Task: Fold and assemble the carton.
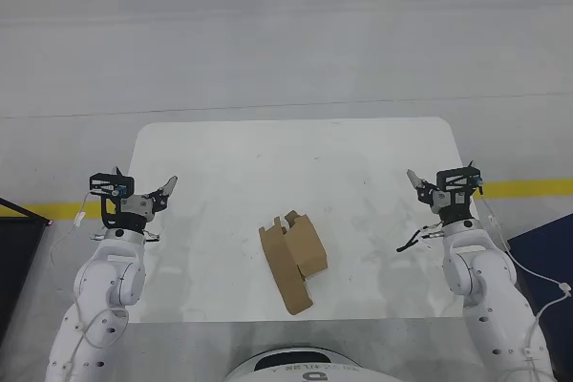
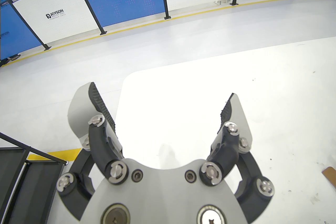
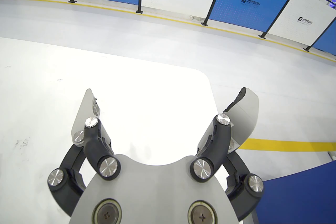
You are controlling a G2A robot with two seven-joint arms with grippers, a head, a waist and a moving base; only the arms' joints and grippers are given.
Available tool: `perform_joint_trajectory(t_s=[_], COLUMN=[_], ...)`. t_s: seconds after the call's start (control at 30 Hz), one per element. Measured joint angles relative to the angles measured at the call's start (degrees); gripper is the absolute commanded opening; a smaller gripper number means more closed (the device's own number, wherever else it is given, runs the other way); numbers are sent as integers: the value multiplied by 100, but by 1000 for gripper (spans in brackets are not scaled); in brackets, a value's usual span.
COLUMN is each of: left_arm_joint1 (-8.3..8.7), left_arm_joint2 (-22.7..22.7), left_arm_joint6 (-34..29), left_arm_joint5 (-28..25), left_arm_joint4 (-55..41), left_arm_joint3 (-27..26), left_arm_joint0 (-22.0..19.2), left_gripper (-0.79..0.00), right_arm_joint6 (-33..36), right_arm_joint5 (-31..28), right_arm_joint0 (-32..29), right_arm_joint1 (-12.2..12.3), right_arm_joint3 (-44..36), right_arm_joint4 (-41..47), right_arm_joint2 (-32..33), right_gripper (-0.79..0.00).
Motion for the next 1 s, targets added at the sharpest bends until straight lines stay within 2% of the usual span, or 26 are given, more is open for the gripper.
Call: perform_joint_trajectory(t_s=[0.5, 0.63, 0.77, 1.0], left_arm_joint1=[-2, -19, -18, -6], left_arm_joint2=[18, 235, 426, 708], left_arm_joint6=[-6, -153, -354, -750], left_arm_joint5=[-8, -77, -252, -721], left_arm_joint4=[2, 190, 529, 679], left_arm_joint3=[-14, -278, -759, -1672], left_arm_joint0=[-1, 62, 368, 1236], left_gripper=[0, 0, 0, 0], right_arm_joint6=[0, 0, 0, 0], right_arm_joint5=[0, 0, 0, 0], right_arm_joint0=[0, 0, 0, 0], right_arm_joint1=[0, 0, 0, 0], right_arm_joint3=[0, 0, 0, 0], right_arm_joint4=[0, 0, 0, 0], right_arm_joint2=[0, 0, 0, 0], right_gripper=[0, 0, 0, 0])
